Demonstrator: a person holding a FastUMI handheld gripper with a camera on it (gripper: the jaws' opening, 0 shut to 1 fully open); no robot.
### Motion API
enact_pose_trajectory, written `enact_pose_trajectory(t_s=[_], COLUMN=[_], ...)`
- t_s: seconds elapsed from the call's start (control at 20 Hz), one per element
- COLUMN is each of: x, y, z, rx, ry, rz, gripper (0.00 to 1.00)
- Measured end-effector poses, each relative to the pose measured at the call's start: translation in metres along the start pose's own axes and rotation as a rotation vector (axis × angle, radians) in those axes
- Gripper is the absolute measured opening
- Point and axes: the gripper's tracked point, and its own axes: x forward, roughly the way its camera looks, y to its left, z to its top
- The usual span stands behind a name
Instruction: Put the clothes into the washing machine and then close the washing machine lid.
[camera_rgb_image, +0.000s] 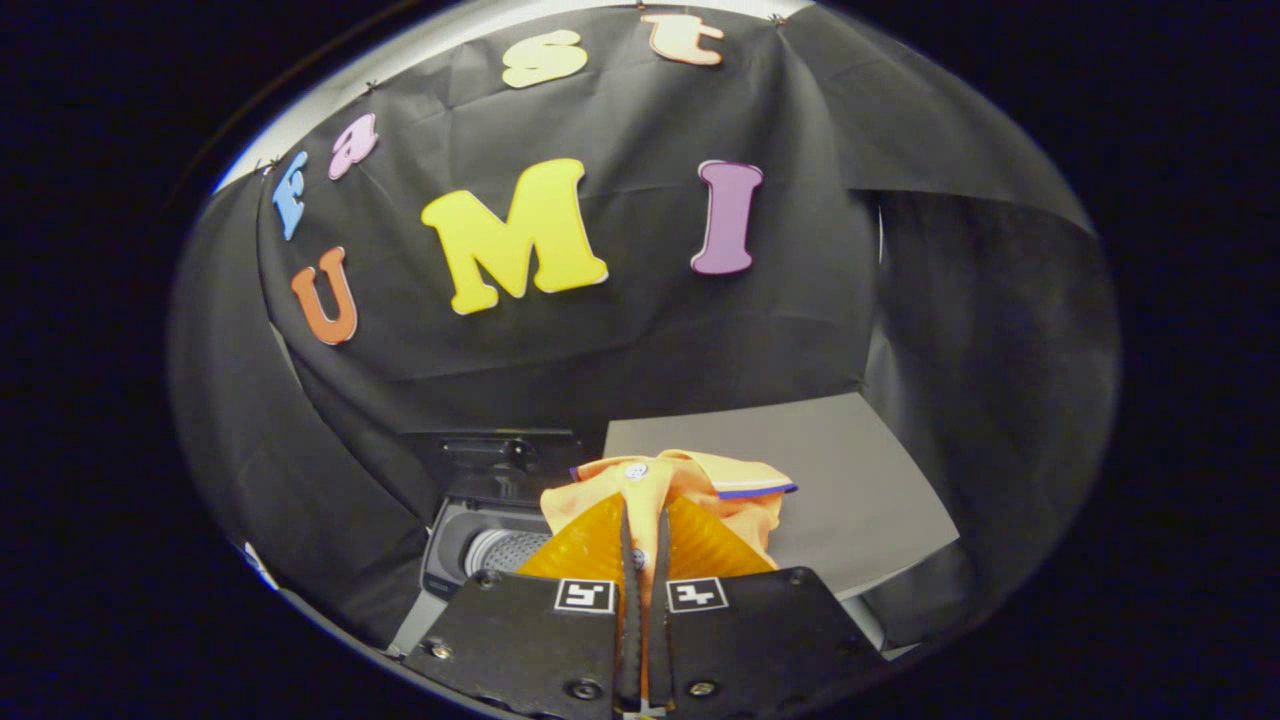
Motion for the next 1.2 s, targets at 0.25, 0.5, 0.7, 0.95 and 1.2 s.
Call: enact_pose_trajectory(t_s=[0.25, 0.5, 0.7, 0.95, 1.2], x=[-0.023, -0.019, -0.001, 0.039, 0.091], y=[0.07, 0.134, 0.183, 0.232, 0.259], z=[0.02, 0.024, 0.017, -0.01, -0.049], rx=[-0.027, -0.046, -0.059, -0.069, -0.07], ry=[-0.053, -0.052, -0.024, 0.057, 0.168], rz=[0.073, 0.154, 0.226, 0.309, 0.348], gripper=[0.06, 0.06, 0.06, 0.06, 0.06])
